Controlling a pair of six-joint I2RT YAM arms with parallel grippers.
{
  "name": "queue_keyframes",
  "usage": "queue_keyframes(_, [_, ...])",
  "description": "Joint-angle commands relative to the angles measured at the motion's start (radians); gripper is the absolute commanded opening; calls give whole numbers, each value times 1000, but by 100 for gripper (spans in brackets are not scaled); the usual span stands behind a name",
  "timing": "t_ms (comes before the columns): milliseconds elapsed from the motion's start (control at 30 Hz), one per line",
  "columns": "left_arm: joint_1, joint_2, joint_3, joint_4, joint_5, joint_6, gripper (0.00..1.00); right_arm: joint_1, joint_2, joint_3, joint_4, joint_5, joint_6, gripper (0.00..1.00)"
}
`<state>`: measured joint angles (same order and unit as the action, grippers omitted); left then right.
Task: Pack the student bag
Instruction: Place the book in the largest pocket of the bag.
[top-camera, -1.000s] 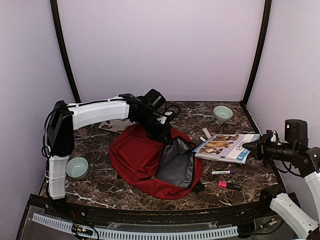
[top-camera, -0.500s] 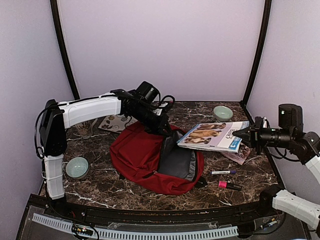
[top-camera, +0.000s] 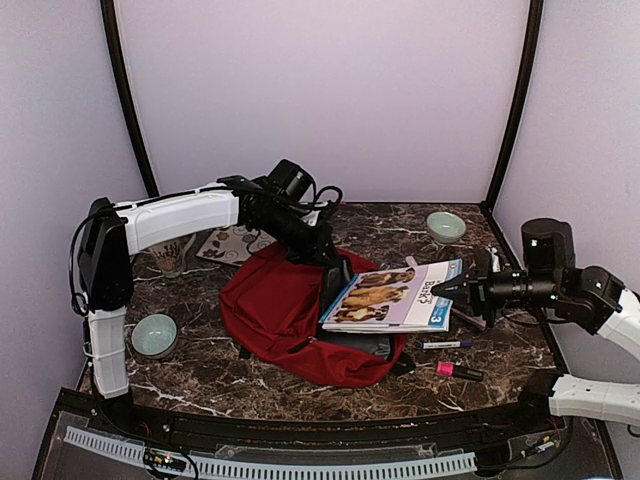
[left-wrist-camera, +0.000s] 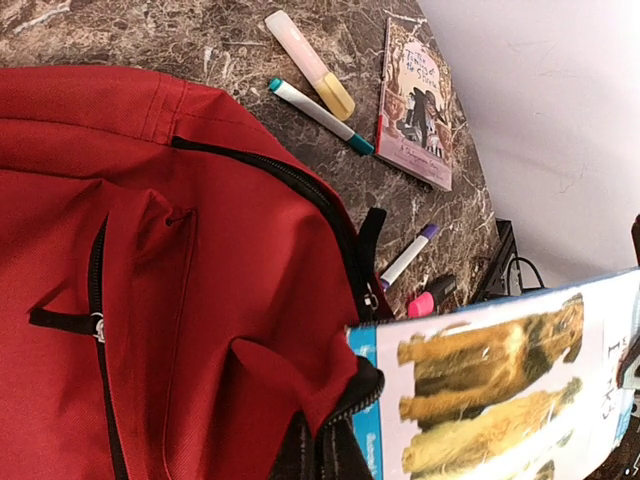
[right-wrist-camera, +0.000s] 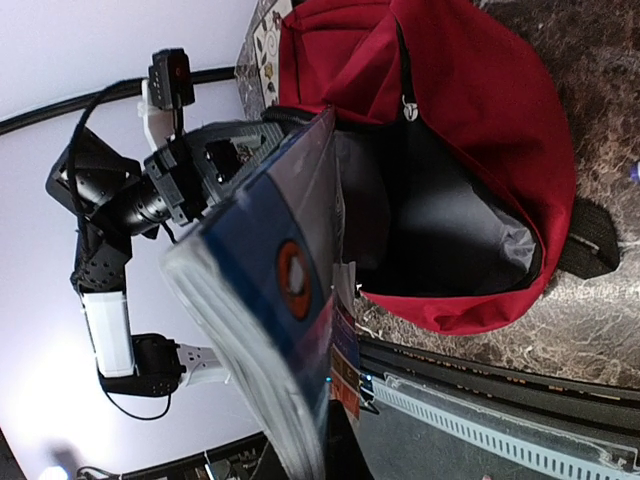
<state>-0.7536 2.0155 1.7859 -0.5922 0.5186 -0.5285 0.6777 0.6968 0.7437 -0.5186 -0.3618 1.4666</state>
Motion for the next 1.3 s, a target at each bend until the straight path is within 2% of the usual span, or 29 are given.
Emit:
queue_keyframes(0, [10,-48,32,2,-30,-16,0,76,14,-25,146,-66,26,0])
queue_keyframes(267, [11,-6,79,-53,-56,-43,0,87,-63,-71,82,-115,28,0])
queue_keyframes(367, [10,-21,70,-49,-16,-22,0,87,-117,-85,39,-26,56,0])
queue_keyframes(467, [8,-50,40,-12,69,14,0,87,-138,-128,74,49,124,0])
queue_keyframes(600, [2,-77,27,-26,111,64,0,88,-75,-131,146,97,142,0])
queue_keyframes(800, [-7,-108,-1,-22,154,67,0,87,63,-57,181,191,84,0])
queue_keyframes(1000, [-20,-123,5,-54,152,72,0,81,68,-65,249,300,91,0])
queue_keyframes(1133, [-37,-118,21,-104,114,97,0,49,55,-100,346,251,103,0])
queue_keyframes(1267, [-42,-119,19,-110,108,87,0,40,82,-65,333,211,60,0])
